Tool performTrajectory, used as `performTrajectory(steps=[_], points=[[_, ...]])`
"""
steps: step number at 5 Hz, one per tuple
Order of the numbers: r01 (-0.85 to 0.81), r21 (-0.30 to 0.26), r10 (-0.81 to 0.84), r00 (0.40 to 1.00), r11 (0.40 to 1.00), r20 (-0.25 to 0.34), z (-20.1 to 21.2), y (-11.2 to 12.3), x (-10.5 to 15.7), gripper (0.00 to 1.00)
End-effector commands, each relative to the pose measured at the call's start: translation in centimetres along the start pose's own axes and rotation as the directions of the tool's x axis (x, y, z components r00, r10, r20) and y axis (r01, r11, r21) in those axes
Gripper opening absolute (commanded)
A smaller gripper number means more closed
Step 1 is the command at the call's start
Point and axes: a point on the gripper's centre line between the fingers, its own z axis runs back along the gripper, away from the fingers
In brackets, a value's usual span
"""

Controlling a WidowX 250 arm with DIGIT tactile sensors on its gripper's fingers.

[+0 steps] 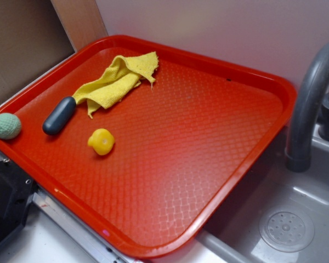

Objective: Grab the plastic pickle.

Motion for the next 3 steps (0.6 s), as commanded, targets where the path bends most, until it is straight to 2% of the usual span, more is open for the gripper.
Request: performTrajectory(steps=[1,2,3], points=[[0.000,0.000,0.000,1.000,1.000,0.000,0.0,0.0,0.0,1.00],[-0.221,0.038,0.221,0.975,0.975,0.011,-2.7,2.2,0.2,1.00],[-0.342,0.089,0.339,0.940,0.936,0.043,-4.3,2.8,-0.8,1.00]])
